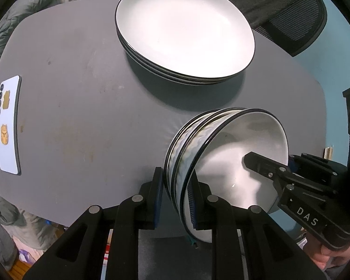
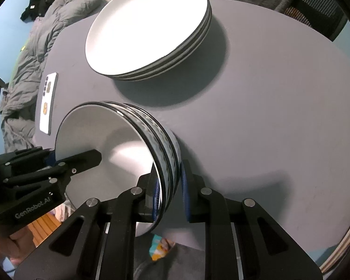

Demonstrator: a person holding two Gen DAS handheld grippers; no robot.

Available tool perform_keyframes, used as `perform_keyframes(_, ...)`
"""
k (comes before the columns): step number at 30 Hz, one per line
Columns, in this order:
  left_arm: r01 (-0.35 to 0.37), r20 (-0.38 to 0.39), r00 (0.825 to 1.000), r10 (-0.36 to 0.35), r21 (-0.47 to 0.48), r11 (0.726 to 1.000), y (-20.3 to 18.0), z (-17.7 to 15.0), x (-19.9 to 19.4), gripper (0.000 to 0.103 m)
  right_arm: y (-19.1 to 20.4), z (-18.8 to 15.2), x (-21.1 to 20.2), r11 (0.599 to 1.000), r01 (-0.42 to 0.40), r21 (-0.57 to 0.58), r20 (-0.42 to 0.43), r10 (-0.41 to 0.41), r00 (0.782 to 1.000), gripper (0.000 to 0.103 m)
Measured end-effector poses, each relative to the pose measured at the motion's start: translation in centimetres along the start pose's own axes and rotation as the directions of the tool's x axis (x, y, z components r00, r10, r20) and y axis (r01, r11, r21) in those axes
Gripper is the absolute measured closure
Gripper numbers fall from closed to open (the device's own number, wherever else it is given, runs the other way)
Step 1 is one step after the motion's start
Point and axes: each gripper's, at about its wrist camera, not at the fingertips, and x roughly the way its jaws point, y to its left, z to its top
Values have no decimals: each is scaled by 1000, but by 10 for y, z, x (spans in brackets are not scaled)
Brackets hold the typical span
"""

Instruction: Organize plates and bowls

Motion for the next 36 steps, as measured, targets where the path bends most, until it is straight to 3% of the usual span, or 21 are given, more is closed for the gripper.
perform_keyframes(7, 1, -1, 1000, -1, -5, 1000, -2, -4, 0, 84, -1, 2, 6, 1000, 0, 1, -8, 0, 1000, 84)
perform_keyframes(12, 43, -10, 999, -43, -35, 998, 7, -3, -2, 84, -5, 2, 4, 999, -27, 17, -9, 27, 1000, 85)
perform_keyframes(20, 29, -7, 1000, -29, -26, 999, 3, -4, -7, 84, 1, 2, -4, 1000, -7, 12, 3, 7, 1000, 85)
perform_keyframes(30, 43, 60, 997, -42, -10, 999, 0, 8, -55, 84, 13, 16, -42, 1000, 3, 0, 49, -3, 999, 85)
perform_keyframes(36, 42, 127, 991, -40, -13, 999, 0, 32, -92, 84, 26, 39, -69, 1000, 6, -24, 96, -4, 995, 85)
